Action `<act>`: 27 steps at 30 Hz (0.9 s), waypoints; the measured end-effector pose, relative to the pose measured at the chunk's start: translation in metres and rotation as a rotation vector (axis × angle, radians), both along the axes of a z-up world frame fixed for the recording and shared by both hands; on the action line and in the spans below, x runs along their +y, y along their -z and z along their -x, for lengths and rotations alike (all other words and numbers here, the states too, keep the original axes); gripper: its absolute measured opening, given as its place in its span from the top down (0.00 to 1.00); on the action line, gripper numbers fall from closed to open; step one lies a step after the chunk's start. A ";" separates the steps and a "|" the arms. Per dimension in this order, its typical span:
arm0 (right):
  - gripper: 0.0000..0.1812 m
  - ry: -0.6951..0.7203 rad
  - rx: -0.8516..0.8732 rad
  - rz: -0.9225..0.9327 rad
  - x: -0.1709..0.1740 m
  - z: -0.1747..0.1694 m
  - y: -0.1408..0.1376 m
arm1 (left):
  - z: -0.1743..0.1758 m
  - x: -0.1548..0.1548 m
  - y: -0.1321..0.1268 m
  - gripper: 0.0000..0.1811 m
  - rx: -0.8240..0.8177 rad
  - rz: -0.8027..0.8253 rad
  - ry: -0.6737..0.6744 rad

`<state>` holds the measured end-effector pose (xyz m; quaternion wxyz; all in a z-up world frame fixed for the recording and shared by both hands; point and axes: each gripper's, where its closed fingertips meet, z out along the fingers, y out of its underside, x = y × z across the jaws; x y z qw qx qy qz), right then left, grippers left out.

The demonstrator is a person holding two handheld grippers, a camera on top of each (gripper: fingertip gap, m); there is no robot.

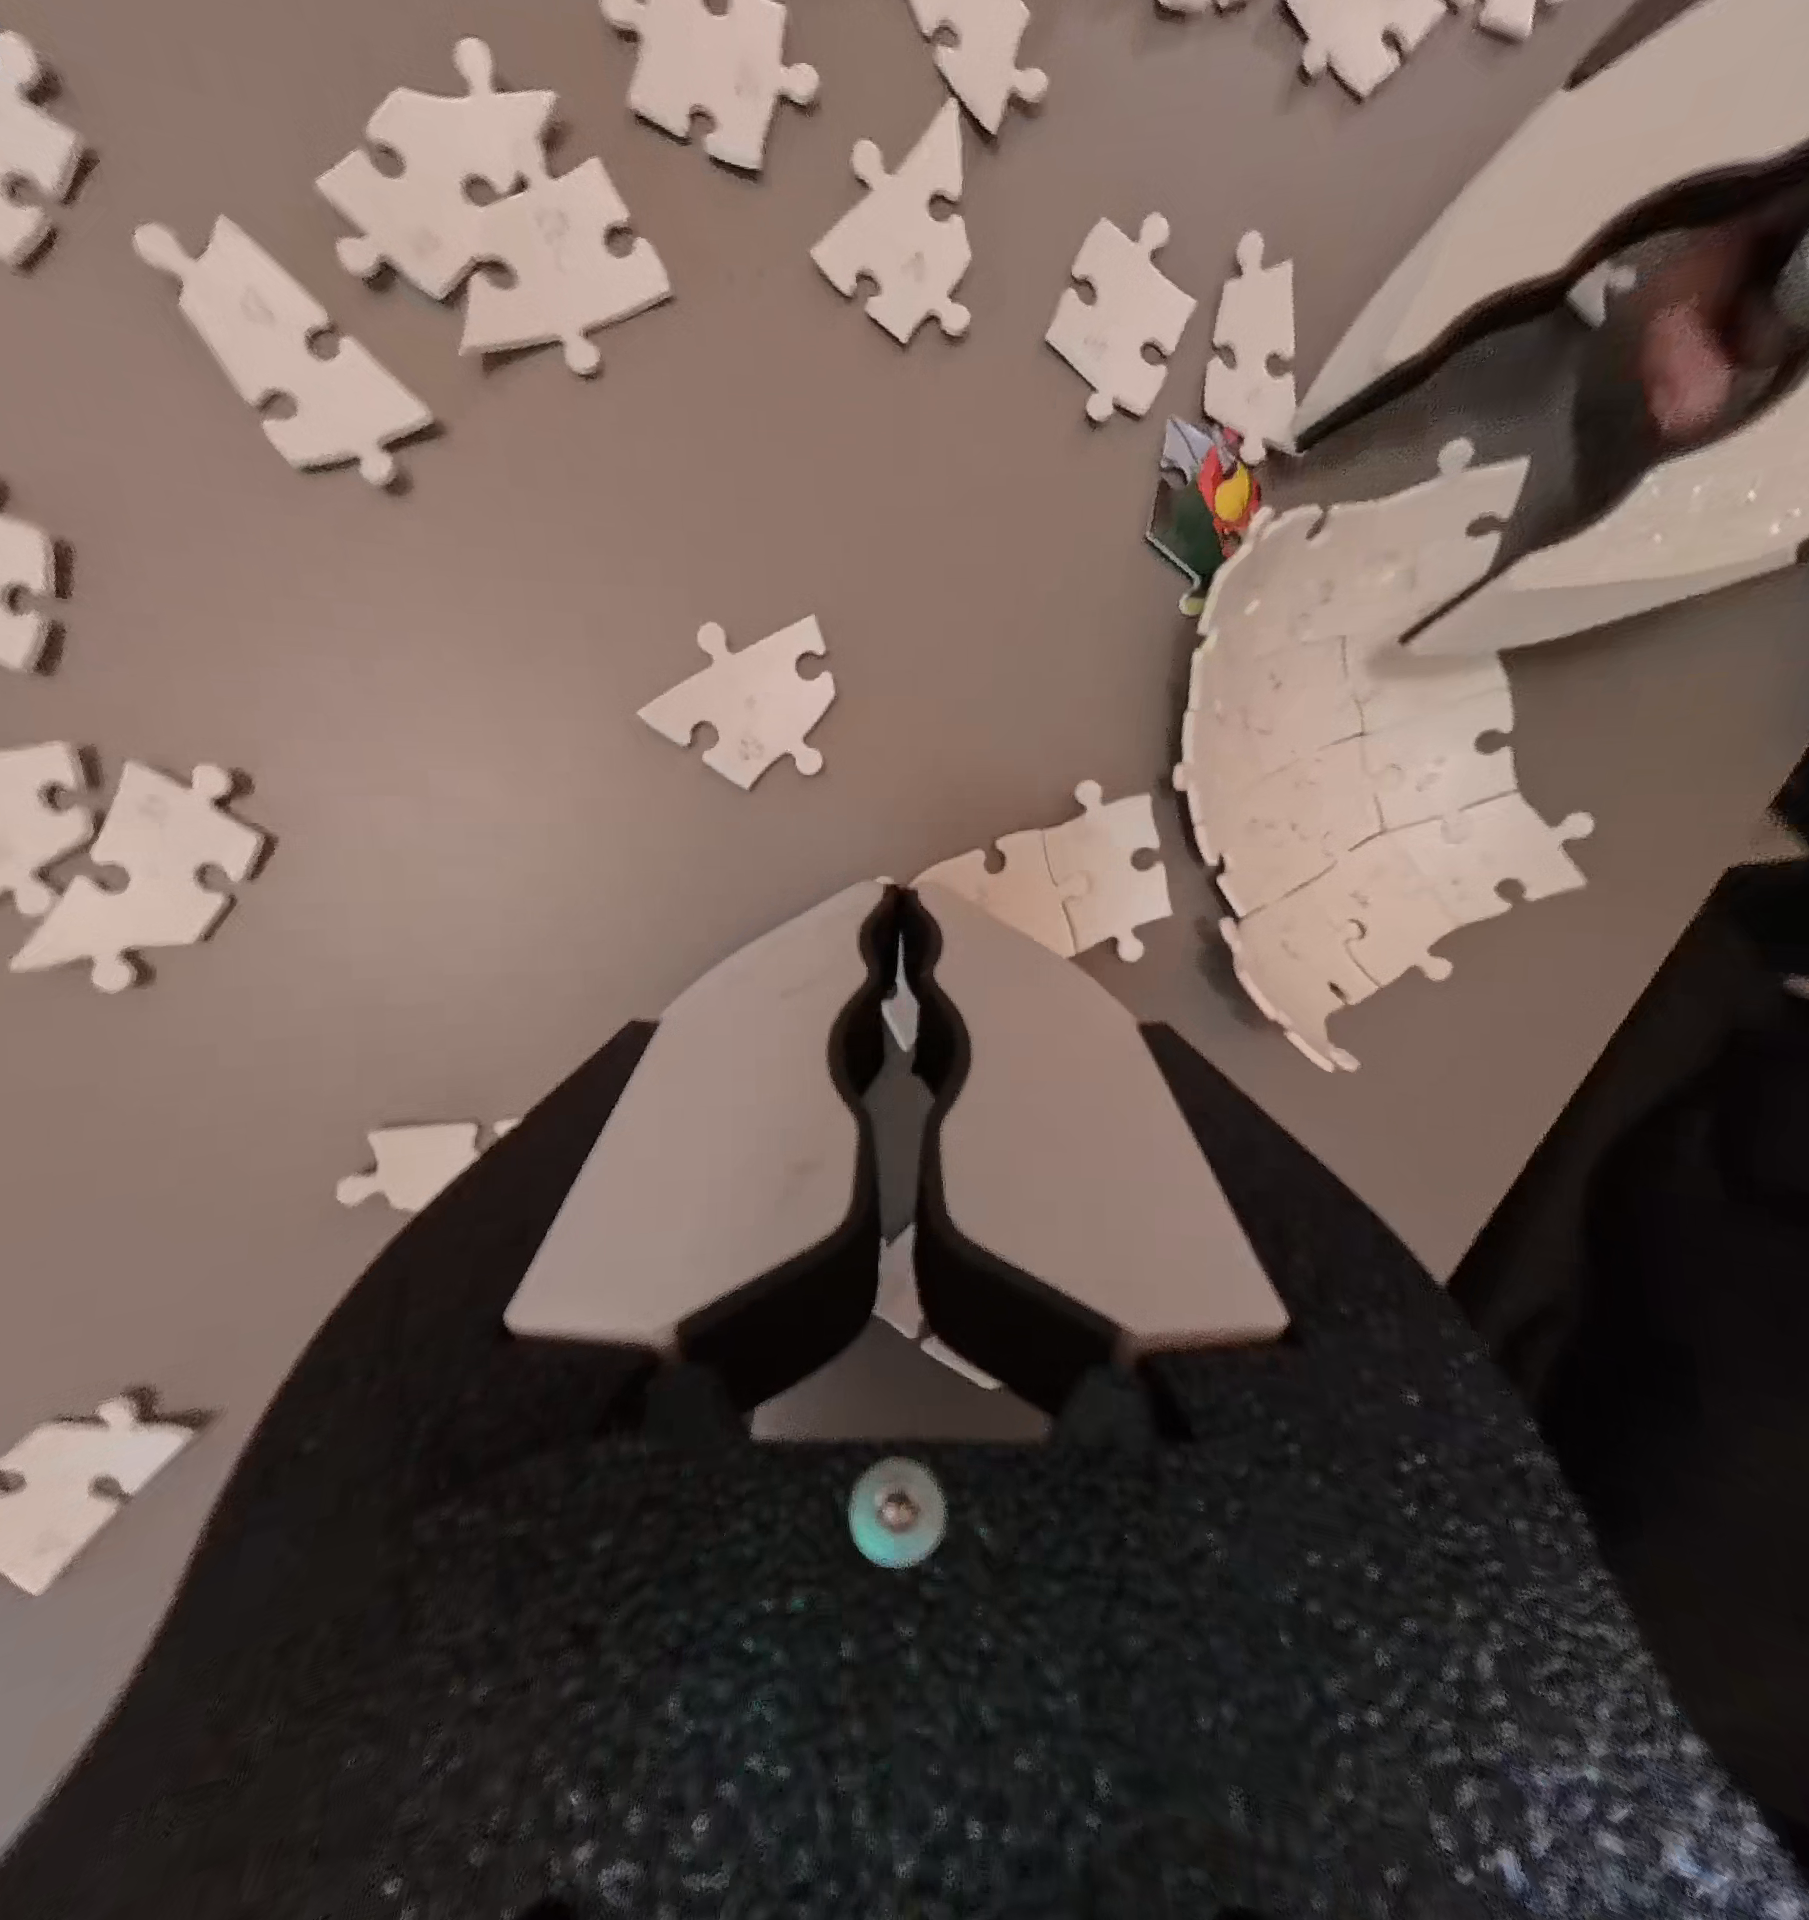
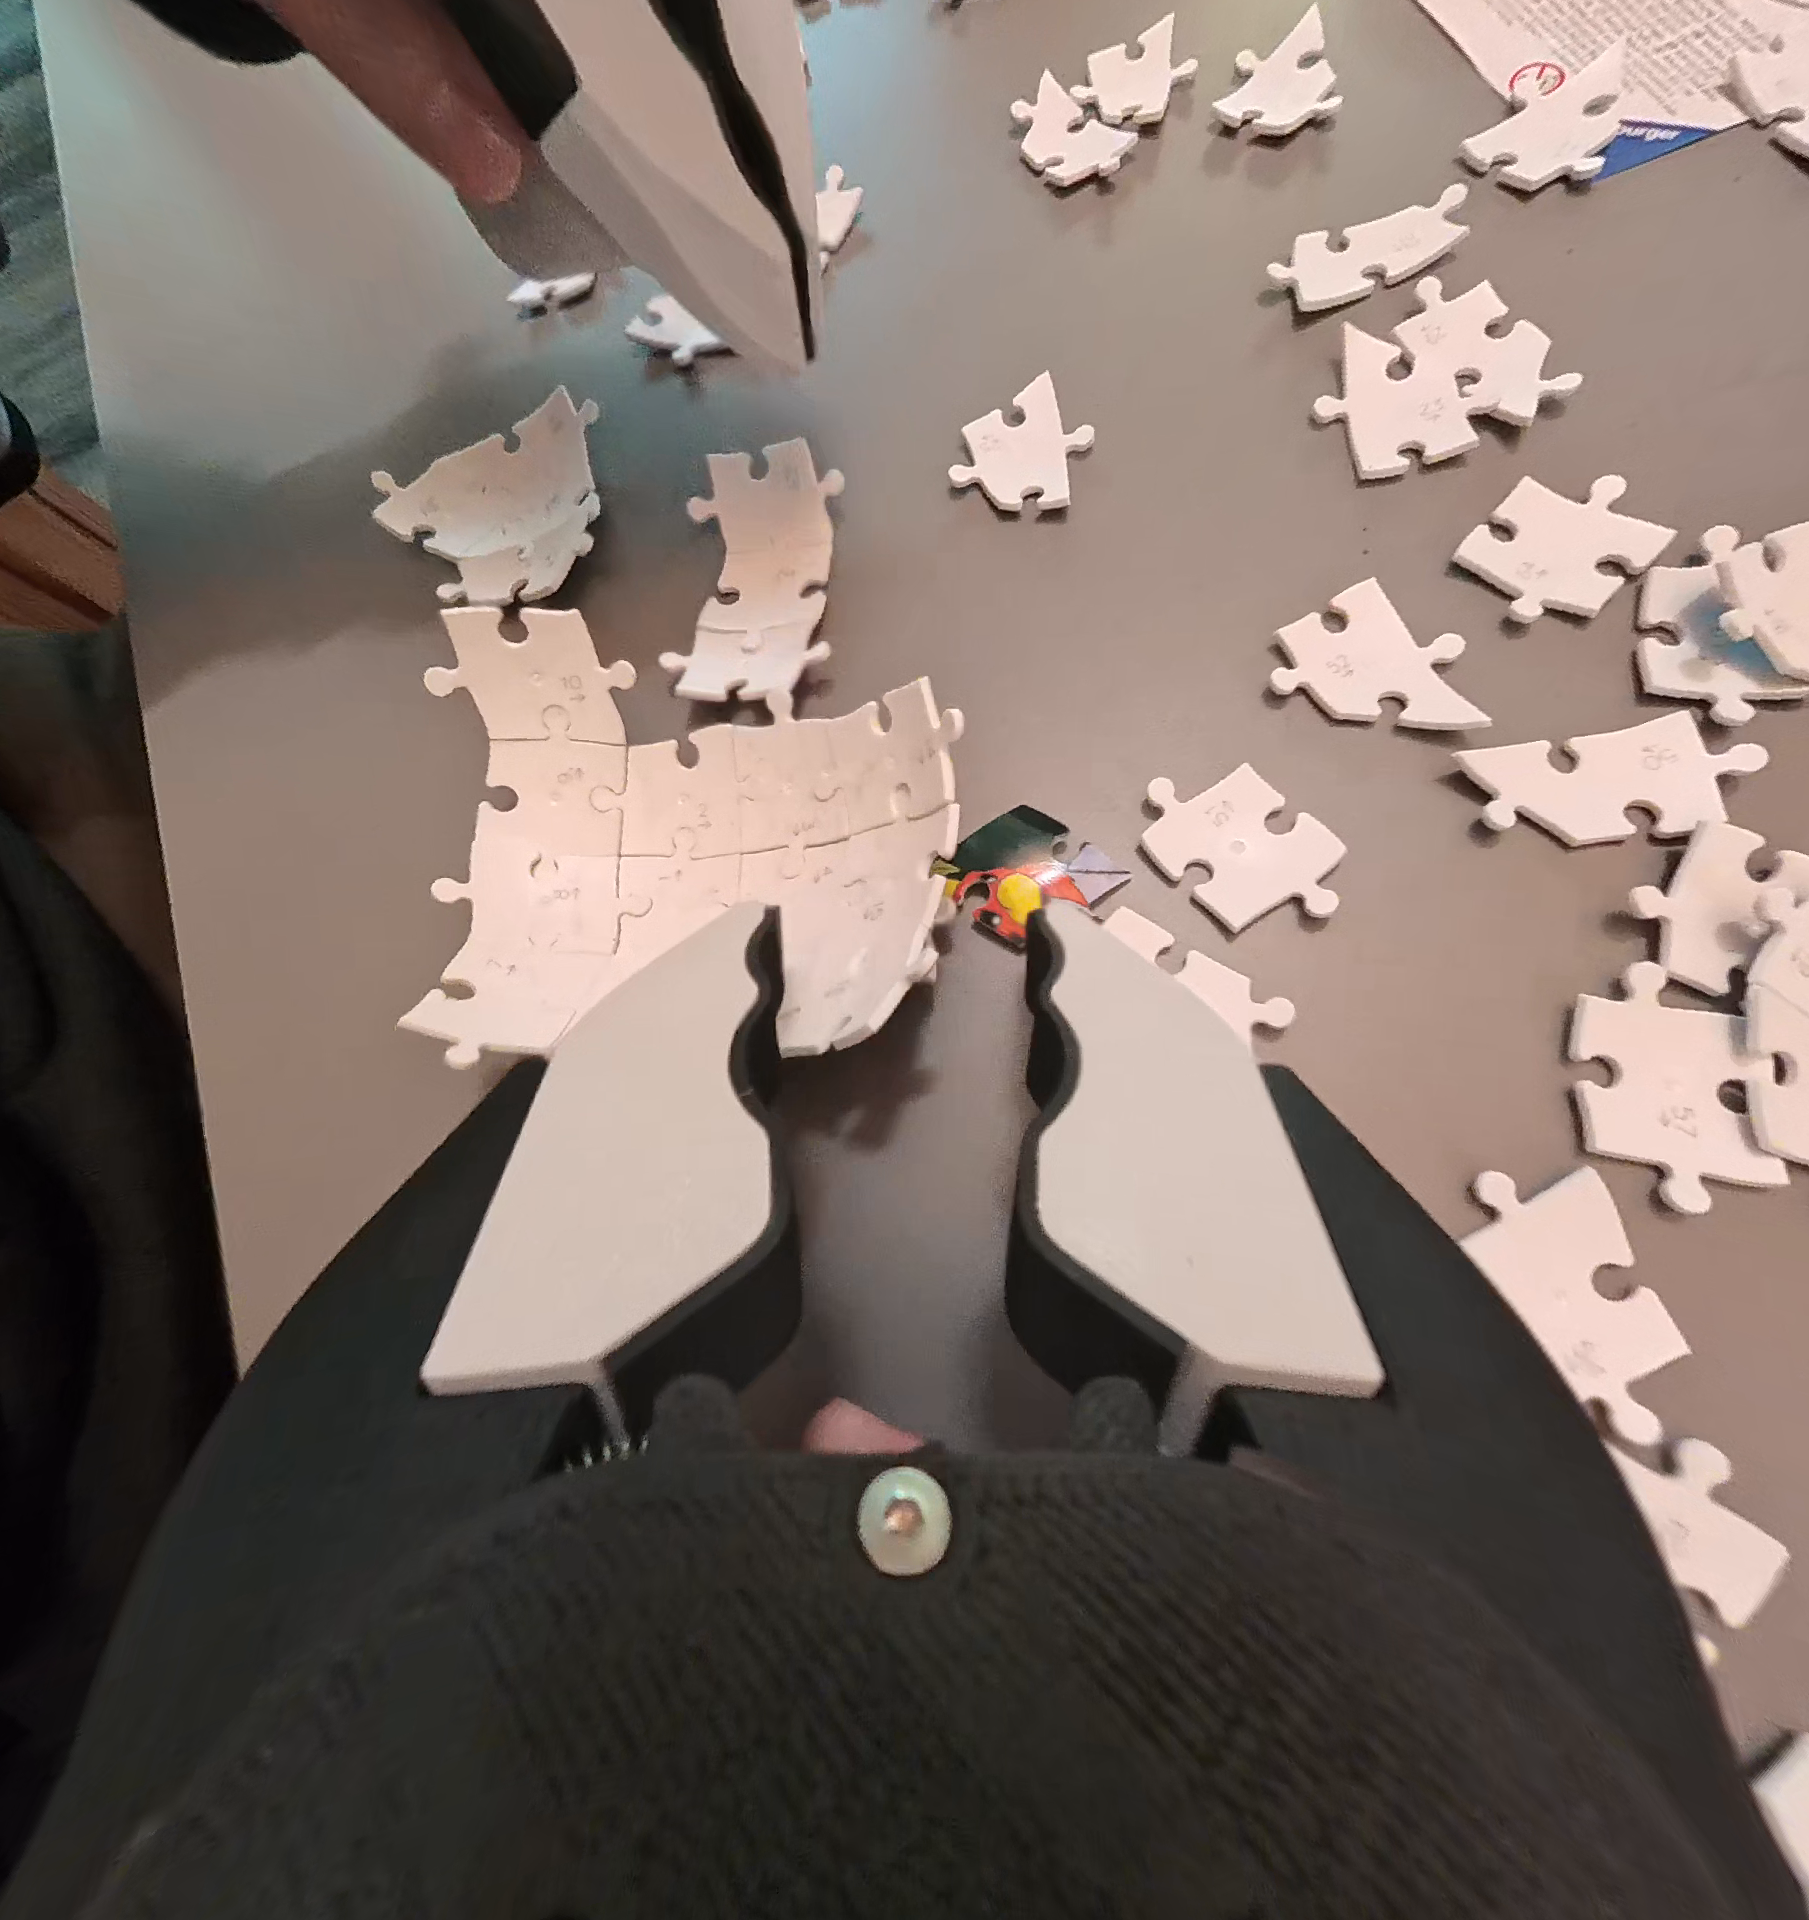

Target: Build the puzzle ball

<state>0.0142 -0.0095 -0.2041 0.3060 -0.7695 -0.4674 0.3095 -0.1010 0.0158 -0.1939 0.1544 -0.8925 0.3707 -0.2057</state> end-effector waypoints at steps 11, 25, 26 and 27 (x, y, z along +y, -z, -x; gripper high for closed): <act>0.74 0.042 -0.007 -0.056 0.008 -0.011 -0.011 | -0.002 -0.006 0.031 0.93 0.044 0.141 0.009; 0.74 0.182 0.205 -0.334 0.030 -0.007 -0.085 | -0.012 0.013 -0.077 0.99 -0.083 -0.295 0.166; 0.74 0.183 0.238 -0.364 0.028 -0.003 -0.094 | -0.018 0.008 -0.089 0.99 -0.080 -0.321 0.205; 0.75 0.160 0.272 -0.389 0.024 0.003 -0.103 | -0.025 0.002 -0.098 0.99 -0.072 -0.339 0.242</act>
